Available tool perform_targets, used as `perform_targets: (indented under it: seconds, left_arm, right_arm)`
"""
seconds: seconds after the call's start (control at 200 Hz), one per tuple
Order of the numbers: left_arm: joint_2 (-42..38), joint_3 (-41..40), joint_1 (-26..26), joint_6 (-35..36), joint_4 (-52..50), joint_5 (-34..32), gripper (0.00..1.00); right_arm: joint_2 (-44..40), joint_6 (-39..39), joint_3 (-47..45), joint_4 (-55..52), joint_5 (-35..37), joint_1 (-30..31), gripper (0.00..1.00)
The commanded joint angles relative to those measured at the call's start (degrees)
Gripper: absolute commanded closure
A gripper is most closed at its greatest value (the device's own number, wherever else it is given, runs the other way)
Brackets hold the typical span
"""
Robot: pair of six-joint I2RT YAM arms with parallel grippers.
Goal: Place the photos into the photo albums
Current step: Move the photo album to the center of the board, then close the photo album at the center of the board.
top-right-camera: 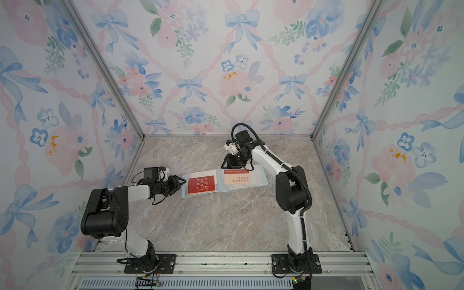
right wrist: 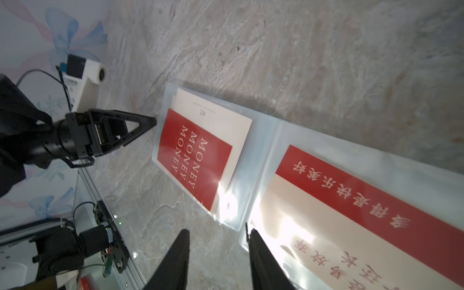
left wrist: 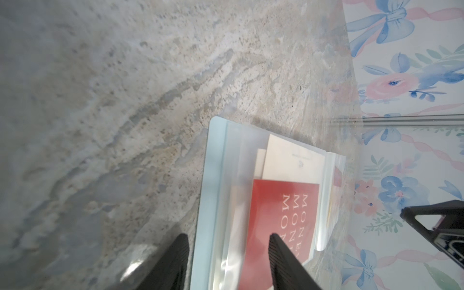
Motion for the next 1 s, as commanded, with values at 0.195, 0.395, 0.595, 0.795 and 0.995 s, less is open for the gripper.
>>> perform_targets:
  seconds: [0.195,0.395,0.595,0.795,0.995]
  left_arm:
    - [2.1,-2.7,-0.6,-0.7,-7.6,-5.2,0.45]
    - [-1.0,-4.8,-0.6,-0.8,-3.7,-5.2,0.45]
    - [-1.8,-7.2,-0.5,-2.0,1.3,-3.5,0.45]
    - [-3.9,-10.6,-0.5,-3.1,5.9,-3.5,0.45]
    - [-5.7,-13.0,-0.6,-3.4,8.1,-2.9,0.45]
  right_arm:
    - [-7.7,39.1,-30.9,48.4,0.6,9.7,0.47]
    - [-5.9,48.7,-36.1,56.1,11.0,15.3,0.47]
    - [-5.5,57.4,-42.0,65.7,20.5,21.1,0.47]
    - [-3.6,60.0,-43.7,70.2,25.3,23.9,0.47]
    - [-0.9,64.2,-47.1,77.0,30.9,26.5,0.47]
